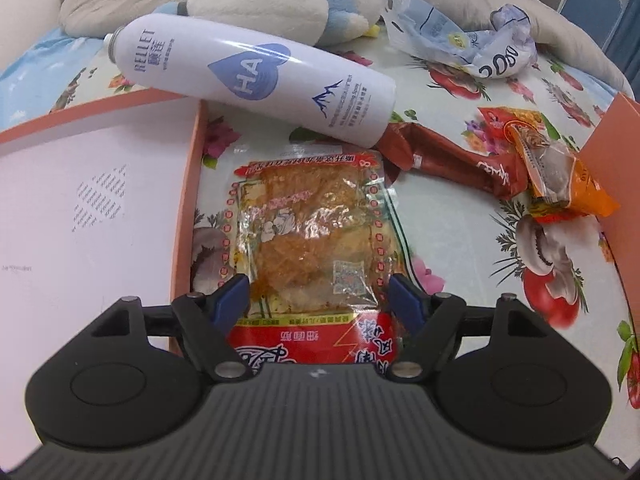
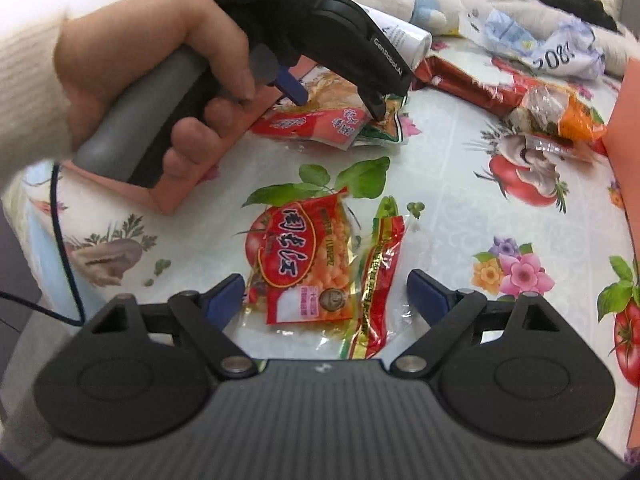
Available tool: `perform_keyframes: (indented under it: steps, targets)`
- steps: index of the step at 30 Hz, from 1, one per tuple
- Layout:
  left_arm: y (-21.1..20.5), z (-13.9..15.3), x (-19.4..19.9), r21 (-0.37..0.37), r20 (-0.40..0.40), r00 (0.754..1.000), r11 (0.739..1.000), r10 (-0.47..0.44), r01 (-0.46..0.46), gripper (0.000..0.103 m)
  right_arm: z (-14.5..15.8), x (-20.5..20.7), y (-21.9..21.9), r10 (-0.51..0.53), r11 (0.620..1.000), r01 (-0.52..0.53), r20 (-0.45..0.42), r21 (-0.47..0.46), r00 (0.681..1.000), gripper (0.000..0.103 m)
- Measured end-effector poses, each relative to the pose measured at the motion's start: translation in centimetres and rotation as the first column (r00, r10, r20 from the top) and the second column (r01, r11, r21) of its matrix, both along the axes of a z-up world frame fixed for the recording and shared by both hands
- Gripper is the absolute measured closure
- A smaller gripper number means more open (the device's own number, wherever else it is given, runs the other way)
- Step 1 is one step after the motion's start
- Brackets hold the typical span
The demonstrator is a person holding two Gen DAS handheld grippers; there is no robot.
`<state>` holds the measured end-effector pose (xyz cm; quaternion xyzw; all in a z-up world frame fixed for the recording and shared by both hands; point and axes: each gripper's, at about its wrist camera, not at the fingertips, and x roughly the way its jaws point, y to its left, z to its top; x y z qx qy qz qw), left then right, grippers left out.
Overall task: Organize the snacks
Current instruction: 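Lower the left gripper onto the clear pastry packet and close it, then lift the pastry packet with left while right grasps the red snack packet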
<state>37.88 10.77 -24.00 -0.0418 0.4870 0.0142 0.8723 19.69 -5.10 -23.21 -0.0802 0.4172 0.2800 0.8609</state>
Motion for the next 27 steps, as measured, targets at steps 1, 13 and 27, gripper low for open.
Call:
perform_keyframes:
  steps: [1,13,27]
  targets:
    - [0.0,0.0,-0.1,-0.002,0.002,1.000,1.000,-0.003,0.003,0.026,0.0,-0.1,0.0,-0.002,1.000,0.002,0.005,0.001,1.000,0.016]
    - [0.7,1.4,-2.7,-0.048,0.036,0.999,0.999,0.012,-0.010,0.067,0.8,0.2,-2.7,-0.039,0.995,0.043,-0.037,0.090,0.999,0.041]
    - [-0.5,3.9,-8.8,-0.118,0.093,0.993,0.991,0.068,-0.057,0.091,2.2,-1.1,-5.9,-0.115,0.985,0.120,-0.044,0.125,0.992,0.050]
